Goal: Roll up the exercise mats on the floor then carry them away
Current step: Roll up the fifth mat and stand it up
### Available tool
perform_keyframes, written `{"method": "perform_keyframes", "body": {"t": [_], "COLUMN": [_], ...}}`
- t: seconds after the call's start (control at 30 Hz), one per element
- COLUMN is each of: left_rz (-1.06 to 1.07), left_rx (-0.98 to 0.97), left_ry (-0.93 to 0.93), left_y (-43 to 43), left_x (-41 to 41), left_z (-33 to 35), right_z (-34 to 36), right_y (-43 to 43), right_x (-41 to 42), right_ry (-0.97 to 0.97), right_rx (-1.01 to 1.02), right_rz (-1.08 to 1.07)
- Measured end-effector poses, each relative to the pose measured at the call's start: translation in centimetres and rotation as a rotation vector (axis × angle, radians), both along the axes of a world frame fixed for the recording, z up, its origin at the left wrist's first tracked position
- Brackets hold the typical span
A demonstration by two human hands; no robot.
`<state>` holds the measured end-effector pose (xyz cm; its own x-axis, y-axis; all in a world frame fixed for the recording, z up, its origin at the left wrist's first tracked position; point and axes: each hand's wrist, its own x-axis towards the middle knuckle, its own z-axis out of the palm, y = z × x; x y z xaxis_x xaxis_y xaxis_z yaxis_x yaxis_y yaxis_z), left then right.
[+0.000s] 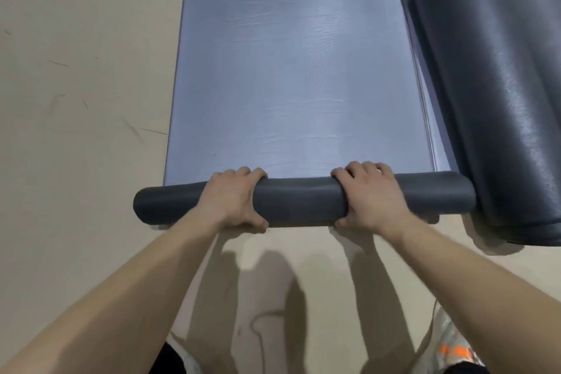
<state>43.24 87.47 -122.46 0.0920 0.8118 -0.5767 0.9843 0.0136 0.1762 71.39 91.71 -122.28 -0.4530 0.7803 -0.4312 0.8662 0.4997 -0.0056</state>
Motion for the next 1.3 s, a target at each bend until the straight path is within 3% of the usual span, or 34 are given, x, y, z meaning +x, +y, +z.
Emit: {"method": "perform_keyframes", "body": {"t": [0.03,0.1,0.2,0.27,0.33,0.47,0.57,0.67,0.87,1.0,1.07,1.2,1.3], "left_rz": [0.001,-0.025,-0.068,-0.090,-0.058,-0.032,-0.060,-0.102,-0.054,0.023,0.025,-0.021,0.006], "left_rx": [-0.068,-0.042,0.266,0.341,0.366,0.237,0.291,0.349,-0.014,-0.254,-0.277,0.081,0.192], "left_ry": [-0.033,-0.019,0.153,0.238,0.188,0.022,0.103,0.201,-0.037,-0.141,-0.114,0.178,0.190], "left_y": [1.1,1.4,-1.5,-3.2,-2.2,0.5,-0.2,-1.9,-5.5,-3.9,-3.0,-5.7,-6.4], "left_x": [-0.3,-0.3,0.5,1.2,0.9,-0.5,-0.1,1.0,1.7,0.9,0.8,2.4,3.1], "left_z": [0.1,-0.3,-1.4,-2.5,-3.1,-3.2,-3.4,-3.0,0.1,1.4,1.7,1.9,0.8], "right_z": [-1.0,-2.2,-1.8,-1.3,-1.7,-3.0,-2.7,-1.5,0.8,0.1,-0.1,0.8,1.5], "right_y": [-1.7,-2.6,1.3,3.2,3.1,-0.2,1.1,1.6,-1.9,-7.7,-7.0,-1.2,1.1], "right_x": [0.1,0.0,-0.6,-1.2,-1.3,-0.9,-1.8,-2.3,-0.5,1.3,1.4,0.5,-0.4], "right_ry": [0.022,0.060,0.037,0.010,-0.023,0.015,-0.049,-0.097,-0.099,-0.017,-0.016,-0.025,-0.059], "right_rx": [0.142,0.238,0.091,-0.036,0.028,0.254,0.229,0.067,-0.251,0.055,0.047,-0.262,-0.362], "right_rz": [0.031,0.017,0.044,0.047,0.038,0.045,0.031,0.045,0.039,-0.036,-0.047,-0.081,-0.066]}}
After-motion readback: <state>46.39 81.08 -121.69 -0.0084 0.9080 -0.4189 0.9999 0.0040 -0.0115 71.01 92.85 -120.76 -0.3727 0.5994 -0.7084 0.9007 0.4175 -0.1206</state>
